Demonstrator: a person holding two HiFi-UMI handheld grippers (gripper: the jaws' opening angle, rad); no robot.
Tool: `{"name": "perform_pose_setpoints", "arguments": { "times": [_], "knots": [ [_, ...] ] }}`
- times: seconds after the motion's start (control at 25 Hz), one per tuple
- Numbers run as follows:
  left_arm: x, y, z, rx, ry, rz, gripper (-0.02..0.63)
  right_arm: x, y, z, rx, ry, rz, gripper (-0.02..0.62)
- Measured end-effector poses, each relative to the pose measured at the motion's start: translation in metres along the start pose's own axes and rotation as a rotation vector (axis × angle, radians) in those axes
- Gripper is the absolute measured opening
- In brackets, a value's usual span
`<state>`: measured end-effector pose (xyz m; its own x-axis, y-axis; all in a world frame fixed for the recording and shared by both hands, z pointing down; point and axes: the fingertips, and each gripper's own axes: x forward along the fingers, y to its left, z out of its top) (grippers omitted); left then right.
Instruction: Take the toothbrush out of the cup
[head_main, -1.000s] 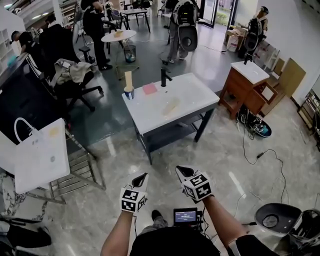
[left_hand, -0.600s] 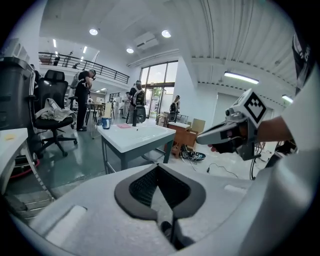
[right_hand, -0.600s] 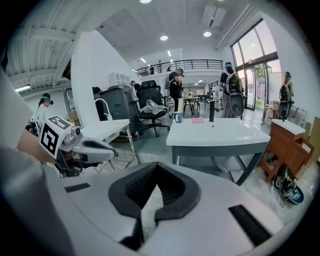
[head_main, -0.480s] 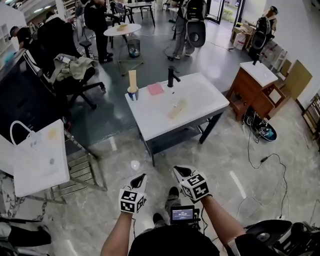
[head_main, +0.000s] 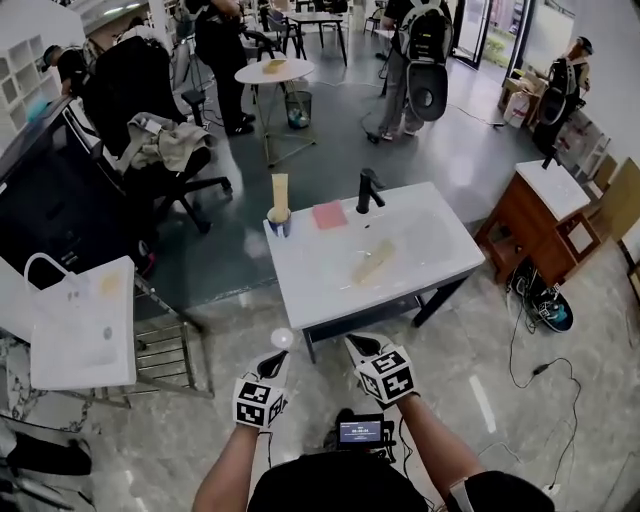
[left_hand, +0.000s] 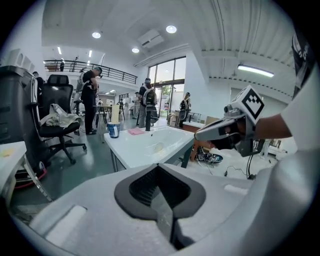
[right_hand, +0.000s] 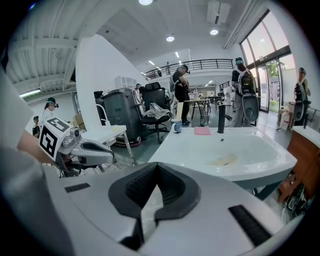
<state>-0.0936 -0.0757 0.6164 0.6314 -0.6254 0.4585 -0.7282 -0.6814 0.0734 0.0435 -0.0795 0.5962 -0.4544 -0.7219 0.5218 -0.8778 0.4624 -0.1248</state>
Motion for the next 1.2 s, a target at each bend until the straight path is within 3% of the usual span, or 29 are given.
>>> {"name": "perform_pose_setpoints", "arguments": {
  "times": [0.48, 0.8, 1.2],
  "knots": [
    [0.052, 0.038, 0.014, -0.061, 0.022, 0.083, 0.009, 0.066, -0.044, 0.015, 0.029, 0.044, 0.091, 0.009],
    [0.107, 0.098, 0.034, -0.065, 0.021, 0.044, 0.009, 0.123, -0.08, 0.045, 0.041, 0.074, 0.049, 0.009],
    [0.17, 0.177, 0.09, -0.032, -0.016, -0.05, 0.009, 0.2, -0.106, 0.107, 0.056, 0.09, -0.015, 0.009]
  ]
}}
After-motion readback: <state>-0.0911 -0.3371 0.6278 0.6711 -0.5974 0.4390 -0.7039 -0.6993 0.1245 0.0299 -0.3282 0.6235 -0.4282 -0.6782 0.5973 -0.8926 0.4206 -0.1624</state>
